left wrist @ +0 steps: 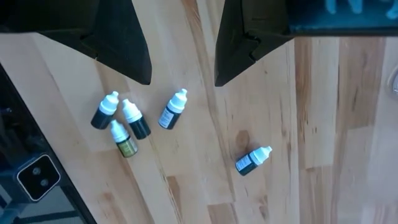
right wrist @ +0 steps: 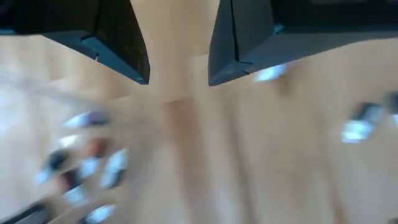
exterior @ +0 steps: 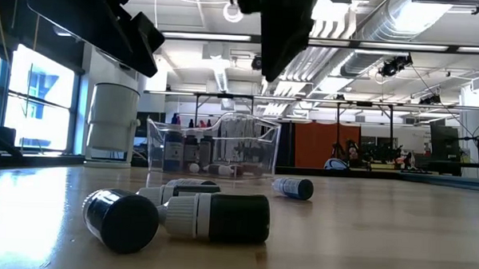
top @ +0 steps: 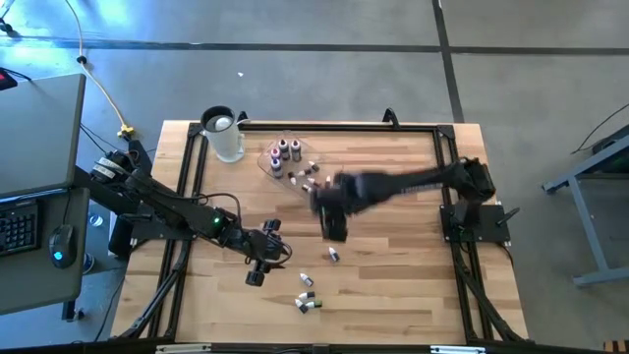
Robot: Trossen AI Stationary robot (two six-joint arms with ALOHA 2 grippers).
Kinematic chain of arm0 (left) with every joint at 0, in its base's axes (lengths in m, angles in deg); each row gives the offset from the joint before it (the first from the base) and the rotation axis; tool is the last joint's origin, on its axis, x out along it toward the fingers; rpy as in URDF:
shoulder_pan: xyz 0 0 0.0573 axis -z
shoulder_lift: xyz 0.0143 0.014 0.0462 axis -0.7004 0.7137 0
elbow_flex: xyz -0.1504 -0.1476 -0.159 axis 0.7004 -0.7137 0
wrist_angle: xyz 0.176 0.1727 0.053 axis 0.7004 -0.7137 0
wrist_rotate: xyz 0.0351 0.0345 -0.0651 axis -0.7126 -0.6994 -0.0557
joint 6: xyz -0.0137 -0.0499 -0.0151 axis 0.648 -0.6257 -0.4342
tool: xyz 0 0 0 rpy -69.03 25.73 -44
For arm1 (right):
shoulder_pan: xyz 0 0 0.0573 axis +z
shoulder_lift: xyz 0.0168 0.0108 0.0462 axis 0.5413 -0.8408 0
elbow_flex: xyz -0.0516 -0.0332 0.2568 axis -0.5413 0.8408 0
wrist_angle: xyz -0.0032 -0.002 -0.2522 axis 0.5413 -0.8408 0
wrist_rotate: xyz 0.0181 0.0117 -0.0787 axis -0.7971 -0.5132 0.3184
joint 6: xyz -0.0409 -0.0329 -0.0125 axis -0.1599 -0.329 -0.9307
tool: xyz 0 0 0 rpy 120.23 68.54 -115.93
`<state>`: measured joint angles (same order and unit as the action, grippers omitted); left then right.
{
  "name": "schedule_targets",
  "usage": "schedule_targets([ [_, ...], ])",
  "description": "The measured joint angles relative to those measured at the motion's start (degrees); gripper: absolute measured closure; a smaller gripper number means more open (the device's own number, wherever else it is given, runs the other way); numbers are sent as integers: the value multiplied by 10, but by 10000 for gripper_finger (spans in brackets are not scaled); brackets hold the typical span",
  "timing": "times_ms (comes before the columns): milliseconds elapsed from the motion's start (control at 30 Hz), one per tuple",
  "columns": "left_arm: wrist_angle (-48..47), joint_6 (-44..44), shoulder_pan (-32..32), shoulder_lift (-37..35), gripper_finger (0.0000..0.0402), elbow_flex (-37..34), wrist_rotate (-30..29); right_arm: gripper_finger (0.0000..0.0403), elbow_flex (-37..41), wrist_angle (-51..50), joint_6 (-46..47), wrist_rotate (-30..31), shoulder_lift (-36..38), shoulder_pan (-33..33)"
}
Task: Pick & Place food coloring
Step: Put the top small purple food coloring bottle into the bin
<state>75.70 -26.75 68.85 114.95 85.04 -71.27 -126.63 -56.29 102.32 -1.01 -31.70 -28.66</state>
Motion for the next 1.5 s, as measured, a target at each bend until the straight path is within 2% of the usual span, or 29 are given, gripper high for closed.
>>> schedule_targets([
  [100,3,-6,0,0,228,0,0,255,0,-2,107,19,-15,69],
  [233,4,-15,0,0,228,0,0,265,1,-1,224,78,-62,141],
  [300,3,-15,0,0,228,0,0,266,1,-1,252,72,-86,156],
  [600,3,-16,0,0,228,-1,3,267,1,2,277,41,-148,140],
  [800,3,-17,0,0,228,-1,5,267,1,4,292,-19,-173,130],
  [1000,2,-17,0,0,228,-1,6,267,1,18,304,-24,-201,130],
  [1133,2,-17,0,0,228,0,6,269,-2,17,275,-9,-212,130],
  [1500,-12,-28,0,0,228,0,22,337,3,-1,163,-11,-192,123],
])
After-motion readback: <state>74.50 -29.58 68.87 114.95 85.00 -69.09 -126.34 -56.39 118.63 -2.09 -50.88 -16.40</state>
